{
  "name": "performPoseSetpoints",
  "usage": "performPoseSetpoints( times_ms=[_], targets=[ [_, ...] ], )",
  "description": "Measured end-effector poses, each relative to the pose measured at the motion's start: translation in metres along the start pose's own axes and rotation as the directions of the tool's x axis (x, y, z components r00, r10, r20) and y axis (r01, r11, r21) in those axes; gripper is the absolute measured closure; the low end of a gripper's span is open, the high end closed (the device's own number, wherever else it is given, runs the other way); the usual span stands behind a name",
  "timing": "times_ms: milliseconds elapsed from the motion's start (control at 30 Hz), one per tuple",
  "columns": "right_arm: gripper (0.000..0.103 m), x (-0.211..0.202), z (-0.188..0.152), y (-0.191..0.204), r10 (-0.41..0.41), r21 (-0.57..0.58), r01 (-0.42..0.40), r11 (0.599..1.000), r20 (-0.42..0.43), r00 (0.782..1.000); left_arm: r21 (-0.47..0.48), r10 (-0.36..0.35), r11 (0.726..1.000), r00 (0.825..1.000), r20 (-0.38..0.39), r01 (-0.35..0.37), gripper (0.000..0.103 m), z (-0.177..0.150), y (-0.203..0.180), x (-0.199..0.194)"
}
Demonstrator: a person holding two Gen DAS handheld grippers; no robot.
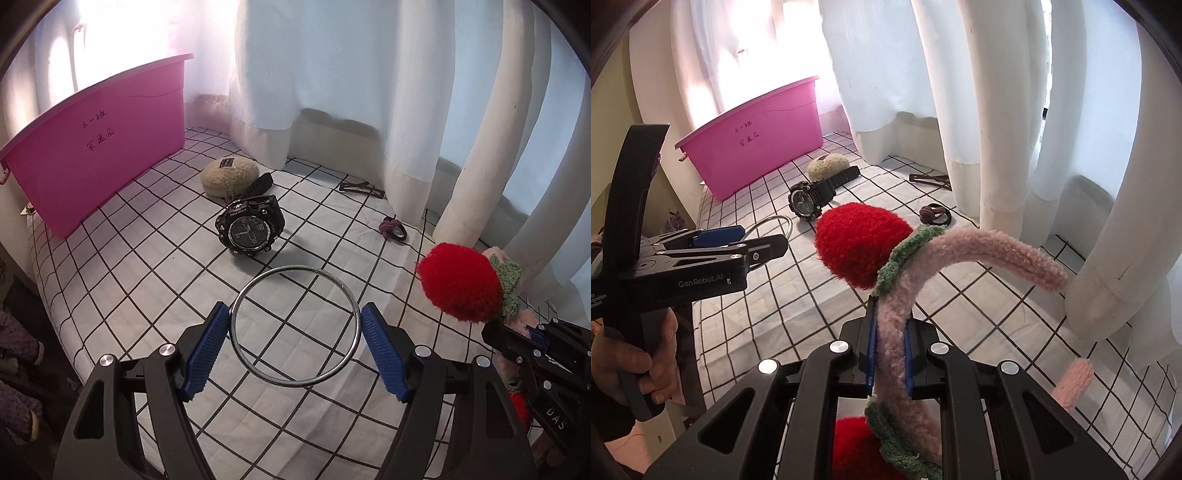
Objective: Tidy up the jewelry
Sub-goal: 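Carry the bangle and headband over the pink tub and open both tools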
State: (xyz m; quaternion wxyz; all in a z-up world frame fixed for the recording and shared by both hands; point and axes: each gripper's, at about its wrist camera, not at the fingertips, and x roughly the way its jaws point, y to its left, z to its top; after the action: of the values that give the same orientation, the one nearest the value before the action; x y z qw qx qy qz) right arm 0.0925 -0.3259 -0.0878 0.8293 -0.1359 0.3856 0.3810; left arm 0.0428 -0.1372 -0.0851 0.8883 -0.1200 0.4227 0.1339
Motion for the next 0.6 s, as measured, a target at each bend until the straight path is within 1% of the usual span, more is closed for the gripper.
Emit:
performPoseSetpoints(
  times_ms=[100,333,467,600],
  targets=[
    [0.091,-0.013,0.013,0.010,0.014,-0.016,-0.014,1.000,0.019,1.000,-0.010,0.012,1.000,1.000,0.020,-0.012,0.032,0.010,0.006,-0.017],
    [0.091,-0.035,0.049,0.036,0.075,-0.063,-0.071,0.996,0.067,0.995,-0.054,0.057,0.997,0.995,0.077,-0.053,0.032,0.031,0.028,-0.069],
    [0.091,-0.039,0.072,0.062,0.110,-0.118,-0.101,0.988,0.075,0.991,-0.090,0.067,0.994,0.993,0.099,-0.058,0.032,0.044,0.048,-0.094],
    [0.091,-0.036,0.099,0.091,0.139,-0.164,-0.124,0.979,0.085,0.987,-0.106,0.097,0.991,0.986,0.136,-0.083,0.032,0.059,0.074,-0.115]
  ],
)
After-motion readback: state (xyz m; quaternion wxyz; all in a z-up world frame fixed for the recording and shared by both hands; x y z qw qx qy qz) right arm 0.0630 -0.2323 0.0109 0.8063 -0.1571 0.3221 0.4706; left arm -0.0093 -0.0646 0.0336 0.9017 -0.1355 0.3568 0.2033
